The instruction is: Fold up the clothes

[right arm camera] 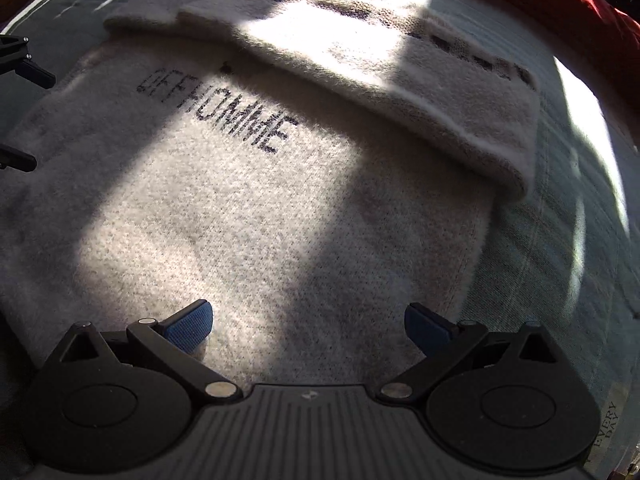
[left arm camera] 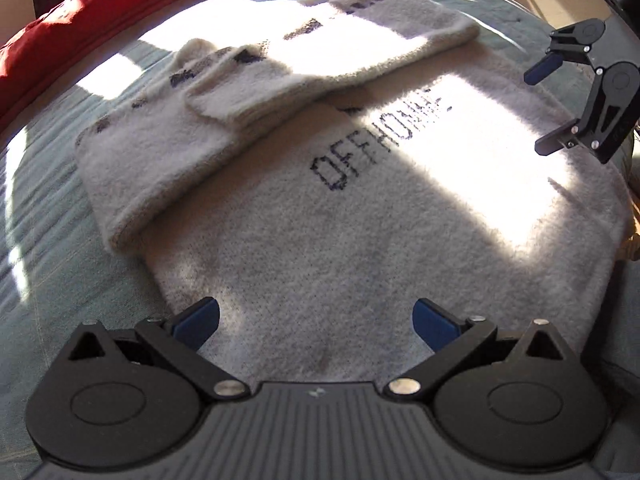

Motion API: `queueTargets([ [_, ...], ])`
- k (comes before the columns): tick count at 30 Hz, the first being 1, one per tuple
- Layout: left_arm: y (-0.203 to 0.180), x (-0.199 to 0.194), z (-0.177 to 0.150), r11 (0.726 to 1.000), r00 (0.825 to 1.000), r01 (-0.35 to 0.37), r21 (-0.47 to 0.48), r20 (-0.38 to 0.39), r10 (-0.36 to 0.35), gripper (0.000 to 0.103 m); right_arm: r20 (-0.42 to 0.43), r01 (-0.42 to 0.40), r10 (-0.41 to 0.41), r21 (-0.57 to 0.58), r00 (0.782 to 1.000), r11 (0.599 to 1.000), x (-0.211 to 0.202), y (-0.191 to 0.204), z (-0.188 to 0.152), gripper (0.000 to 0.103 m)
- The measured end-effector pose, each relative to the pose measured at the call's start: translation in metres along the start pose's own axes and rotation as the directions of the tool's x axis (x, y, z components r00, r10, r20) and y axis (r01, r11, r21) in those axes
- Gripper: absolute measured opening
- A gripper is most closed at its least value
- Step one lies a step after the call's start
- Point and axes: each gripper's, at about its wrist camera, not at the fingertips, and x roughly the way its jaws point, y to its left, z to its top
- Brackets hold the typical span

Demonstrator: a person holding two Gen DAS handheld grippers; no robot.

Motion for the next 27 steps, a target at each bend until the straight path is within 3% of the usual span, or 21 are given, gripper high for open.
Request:
queueTargets([
  [4,0.000,0.008,0.029,0.996,0.996,-0.043,-0.074,0.073,0.048,0.102,0.107,-0.026,0.023,0.030,0.994,0.999,0.019,0.001,0.051,0.103],
  [7,-0.004,0.030,0.035,0.984,0.993,-0.099,-0.150,0.042,0.106,0.102,0.093,-0.002,-0.004,0.069,0.996,0.998,0.043,-0.001,0.074,0.103],
  [10,-0.009,0.054,0.028,0.966,0.991,-0.133,-0.220,-0.010,0.134,0.102,0.072,0.015,-0.024,0.124,0.997,0.992,0.057,-0.003,0.078,0.103],
  [13,-0.011,0.057,0.024,0.947,0.989,-0.145,-0.286,0.000,0.151,0.103,0.114,0.036,-0.052,0.137,0.992,0.990,0.059,0.002,0.066,0.103],
  [19,-0.011,0.057,0.026,0.940,0.988,-0.151,-0.306,-0.022,0.151,0.103,0.134,0.068,-0.088,0.147,0.987,0.987,0.061,0.008,0.064,0.103],
  [27,-0.011,0.058,0.021,0.937,0.988,-0.144,-0.319,0.011,0.156,0.103,0.117,0.107,-0.128,0.172,0.985,0.979,0.064,0.013,0.067,0.103],
])
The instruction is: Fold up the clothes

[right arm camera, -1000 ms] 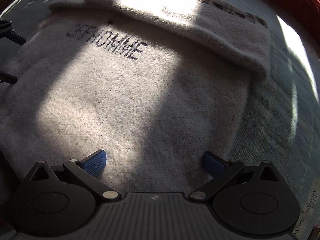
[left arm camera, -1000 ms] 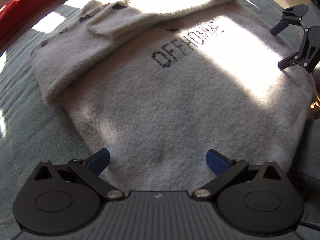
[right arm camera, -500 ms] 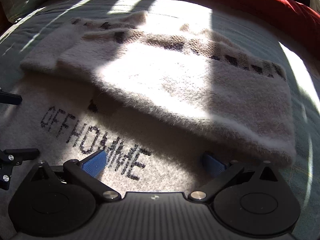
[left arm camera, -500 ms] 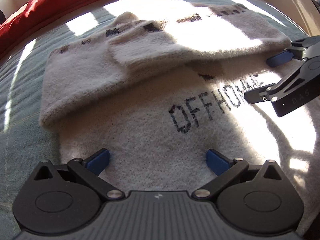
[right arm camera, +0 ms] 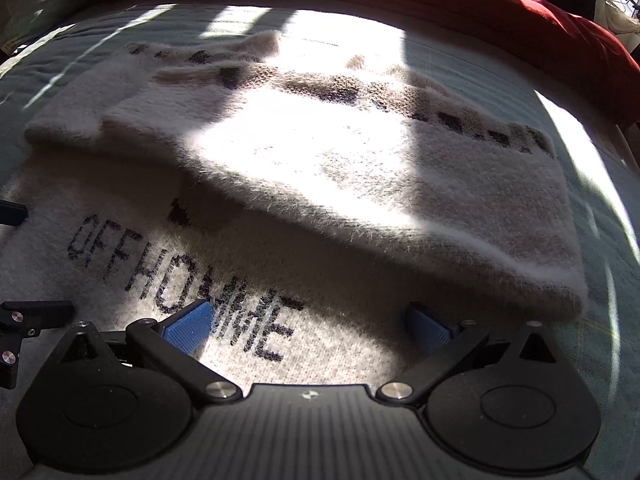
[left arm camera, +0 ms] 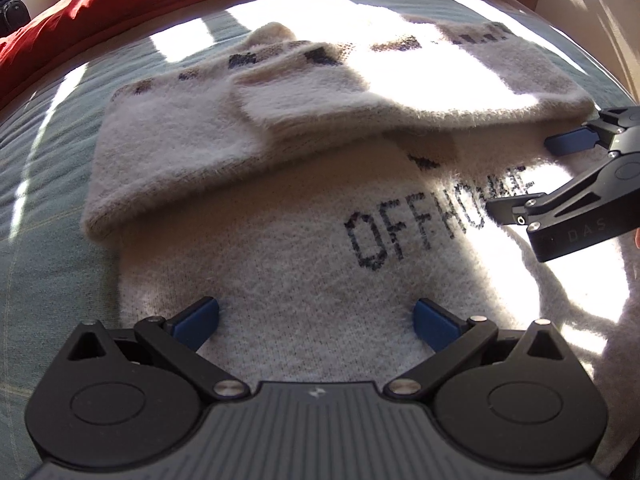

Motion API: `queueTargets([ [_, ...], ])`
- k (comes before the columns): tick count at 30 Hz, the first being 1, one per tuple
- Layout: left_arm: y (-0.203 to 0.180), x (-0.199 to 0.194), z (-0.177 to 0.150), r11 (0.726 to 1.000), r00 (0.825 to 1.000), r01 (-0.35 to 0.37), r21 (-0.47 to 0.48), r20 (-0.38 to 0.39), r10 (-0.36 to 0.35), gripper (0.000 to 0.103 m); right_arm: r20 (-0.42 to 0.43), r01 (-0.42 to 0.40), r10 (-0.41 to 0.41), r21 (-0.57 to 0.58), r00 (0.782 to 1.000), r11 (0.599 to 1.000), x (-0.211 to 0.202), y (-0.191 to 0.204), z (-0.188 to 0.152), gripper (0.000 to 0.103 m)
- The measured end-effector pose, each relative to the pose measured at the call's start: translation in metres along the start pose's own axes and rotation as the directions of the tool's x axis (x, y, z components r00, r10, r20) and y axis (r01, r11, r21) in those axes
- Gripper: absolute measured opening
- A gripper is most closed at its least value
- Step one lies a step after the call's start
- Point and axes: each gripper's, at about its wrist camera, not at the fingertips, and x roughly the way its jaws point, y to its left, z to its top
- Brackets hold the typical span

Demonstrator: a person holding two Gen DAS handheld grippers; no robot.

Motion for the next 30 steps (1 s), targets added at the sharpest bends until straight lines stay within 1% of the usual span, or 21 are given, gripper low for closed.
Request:
queueTargets([
  [4,0.001,-0.001,-0.001,1.000,1.000,0.003,-0.013,0.008,-0.003,0.103,-0.014,0.007,-0.007,0.006,1.000,1.000,0.001,0.001,0.002,0.103],
  [9,0.002,-0.001,0.000,0.999,1.000,0.001,-0.032,0.002,-0.001,0.103,0.007,0.019,-0.019,0.023,1.000,1.000,-0.002,0.002,-0.002,0.103],
  [11,-0.002,-0.002,0.002,0.999,1.000,-0.018,-0.026,-0.004,0.018,0.103,0.005,0.035,-0.035,0.036,0.999,0.999,-0.004,0.003,-0.004,0.103],
  [13,-0.004,-0.004,0.000,0.999,0.999,-0.037,-0.040,-0.005,0.037,0.103,0.008,0.049,-0.049,0.046,0.999,0.998,-0.008,0.005,-0.007,0.103],
  [15,-0.007,-0.007,-0.005,0.998,0.998,-0.056,-0.041,0.010,0.056,0.103,0.017,0.055,-0.056,0.053,0.998,0.997,-0.014,0.006,-0.014,0.103],
  [17,-0.008,-0.015,-0.015,0.994,0.997,-0.073,-0.085,0.003,0.073,0.103,-0.002,0.046,-0.046,0.065,0.999,0.997,-0.025,0.006,-0.028,0.103],
  [18,-0.010,-0.021,-0.022,0.993,0.997,-0.079,-0.092,0.002,0.079,0.103,-0.013,0.041,-0.040,0.071,0.999,0.997,-0.031,0.006,-0.035,0.103],
  [20,-0.017,-0.033,-0.039,0.994,0.997,-0.079,-0.081,0.001,0.079,0.103,-0.020,0.012,-0.011,0.033,1.000,0.999,-0.045,0.010,-0.055,0.103],
  [23,-0.025,-0.051,-0.068,0.996,0.998,-0.056,-0.065,-0.004,0.056,0.103,-0.025,-0.024,0.023,-0.040,0.999,0.999,-0.067,0.015,-0.089,0.103],
  [25,-0.028,-0.062,-0.088,0.997,0.998,-0.055,-0.053,0.000,0.055,0.103,-0.047,-0.052,0.048,-0.073,0.998,0.996,-0.079,0.016,-0.109,0.103],
  [28,-0.032,-0.073,-0.116,0.998,0.998,-0.063,-0.004,0.000,0.063,0.103,-0.050,-0.066,0.060,-0.118,0.997,0.991,-0.093,0.016,-0.136,0.103],
  [30,-0.033,-0.081,-0.132,0.998,0.998,-0.065,0.014,0.004,0.065,0.103,-0.056,-0.079,0.072,-0.120,0.996,0.990,-0.099,0.013,-0.152,0.103],
])
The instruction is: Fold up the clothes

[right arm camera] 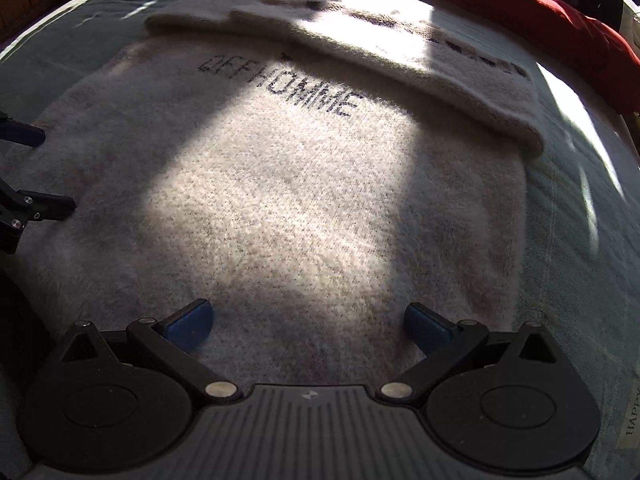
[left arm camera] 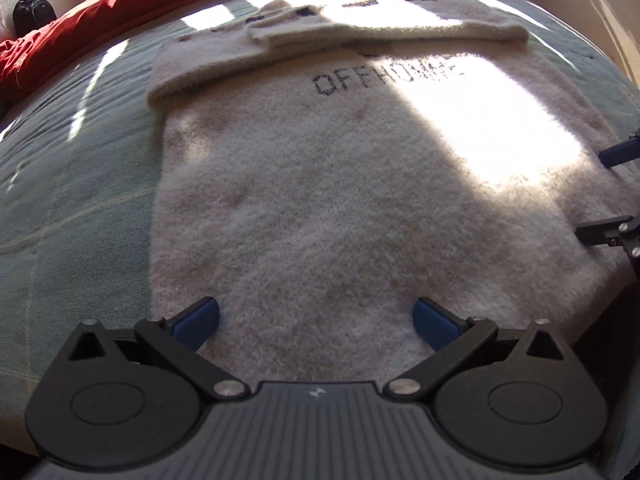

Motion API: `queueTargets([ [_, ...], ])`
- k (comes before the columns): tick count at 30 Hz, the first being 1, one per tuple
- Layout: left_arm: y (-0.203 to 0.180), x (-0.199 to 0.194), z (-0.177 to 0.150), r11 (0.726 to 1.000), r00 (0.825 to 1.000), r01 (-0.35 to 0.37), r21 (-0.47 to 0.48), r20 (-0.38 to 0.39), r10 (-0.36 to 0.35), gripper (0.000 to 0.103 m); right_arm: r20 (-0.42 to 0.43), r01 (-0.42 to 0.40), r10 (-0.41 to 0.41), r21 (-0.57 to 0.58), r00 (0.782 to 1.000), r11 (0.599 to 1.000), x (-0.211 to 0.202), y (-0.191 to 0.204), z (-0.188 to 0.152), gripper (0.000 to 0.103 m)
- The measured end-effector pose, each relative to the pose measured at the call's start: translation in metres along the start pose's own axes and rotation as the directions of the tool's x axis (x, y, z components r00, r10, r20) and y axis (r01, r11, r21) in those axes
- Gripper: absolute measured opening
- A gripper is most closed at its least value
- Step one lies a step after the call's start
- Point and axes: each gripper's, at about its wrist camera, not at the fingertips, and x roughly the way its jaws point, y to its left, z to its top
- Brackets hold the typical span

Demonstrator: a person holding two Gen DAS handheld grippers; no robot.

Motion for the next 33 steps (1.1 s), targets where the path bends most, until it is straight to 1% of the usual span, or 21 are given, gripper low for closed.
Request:
queueTargets([
  [3,0.003,-0.008,-0.018,1.000,1.000,0.002,0.021,-0.007,-0.002,0.103,-0.001,-0.013,0.013,0.000,1.000,1.000,-0.007,-0.004,-0.022,0.103],
  [5,0.005,-0.012,-0.027,0.999,1.000,0.006,0.040,-0.021,-0.005,0.103,-0.014,-0.020,0.020,-0.002,1.000,1.000,-0.011,-0.009,-0.030,0.103],
  [8,0.009,-0.016,-0.034,0.996,0.998,-0.028,0.088,-0.052,0.032,0.103,-0.045,-0.016,0.014,-0.027,0.999,1.000,-0.015,-0.012,-0.037,0.103],
  [9,0.016,-0.018,-0.034,0.997,0.996,-0.038,0.074,-0.076,0.044,0.103,-0.055,-0.012,0.010,-0.031,0.998,0.999,-0.017,-0.013,-0.038,0.103],
  [11,0.025,-0.031,-0.028,0.999,0.998,-0.038,0.039,-0.039,0.039,0.102,-0.042,-0.018,0.017,-0.031,0.999,0.999,-0.026,-0.014,-0.038,0.103],
  [13,0.030,-0.044,-0.017,0.999,0.999,-0.028,0.033,0.034,0.027,0.102,0.000,-0.026,0.026,-0.045,1.000,0.999,-0.033,-0.011,-0.032,0.103],
  [14,0.030,-0.048,-0.008,0.998,0.996,-0.047,0.030,0.071,0.045,0.102,0.022,-0.023,0.024,-0.056,0.999,0.998,-0.035,-0.008,-0.028,0.103],
  [15,0.030,-0.047,-0.002,0.998,0.995,-0.061,0.031,0.082,0.058,0.102,0.044,-0.019,0.022,-0.067,0.999,0.998,-0.036,-0.006,-0.024,0.103],
  [18,0.030,-0.026,0.004,0.993,0.994,-0.103,0.059,0.042,0.100,0.102,0.046,-0.002,0.006,-0.093,0.999,0.996,-0.023,0.001,-0.014,0.103],
  [19,0.029,-0.019,0.006,0.991,0.993,-0.116,0.069,0.028,0.114,0.102,0.033,-0.004,0.007,-0.093,0.999,0.996,-0.019,0.000,-0.014,0.103],
  [21,0.036,-0.007,-0.006,0.992,0.993,-0.110,0.061,-0.022,0.112,0.102,0.001,-0.017,0.017,-0.067,1.000,0.998,-0.013,-0.010,-0.022,0.103],
  [23,0.045,-0.009,-0.016,0.995,0.996,-0.086,0.040,-0.029,0.088,0.103,-0.006,-0.037,0.037,-0.049,0.999,0.998,-0.017,-0.021,-0.034,0.103],
  [25,0.056,-0.012,-0.027,0.998,0.997,-0.068,0.014,-0.040,0.068,0.103,-0.011,-0.041,0.041,-0.057,0.999,0.998,-0.024,-0.031,-0.046,0.103],
  [26,0.062,-0.016,-0.030,0.997,0.996,-0.076,0.004,-0.052,0.076,0.103,-0.013,-0.030,0.029,-0.068,0.999,0.997,-0.028,-0.033,-0.049,0.103],
  [27,0.062,-0.021,-0.030,0.996,0.995,-0.084,0.010,-0.046,0.085,0.103,-0.015,-0.016,0.015,-0.079,1.000,0.997,-0.031,-0.035,-0.052,0.103],
  [28,0.061,-0.026,-0.031,0.996,0.995,-0.092,0.017,-0.039,0.093,0.102,-0.017,0.008,-0.010,-0.095,1.000,0.995,-0.035,-0.035,-0.052,0.103],
  [29,0.054,-0.035,-0.028,0.992,0.994,-0.110,0.064,0.007,0.109,0.102,-0.001,0.026,-0.026,-0.116,1.000,0.993,-0.040,-0.034,-0.052,0.103],
  [30,0.047,-0.044,-0.026,0.986,0.991,-0.128,0.110,0.054,0.123,0.102,0.035,0.036,-0.031,-0.145,0.999,0.989,-0.047,-0.031,-0.051,0.103],
  [31,0.038,-0.051,-0.025,0.978,0.988,-0.136,0.156,0.096,0.122,0.102,0.069,0.036,-0.024,-0.180,0.997,0.983,-0.054,-0.027,-0.048,0.103],
  [32,0.024,-0.057,-0.023,0.963,0.982,-0.144,0.229,0.153,0.110,0.102,0.102,0.036,-0.014,-0.222,0.995,0.974,-0.059,-0.019,-0.046,0.103],
  [33,0.009,-0.063,-0.022,0.941,0.974,-0.156,0.301,0.208,0.095,0.102,0.133,0.038,-0.002,-0.266,0.991,0.963,-0.064,-0.011,-0.043,0.103],
])
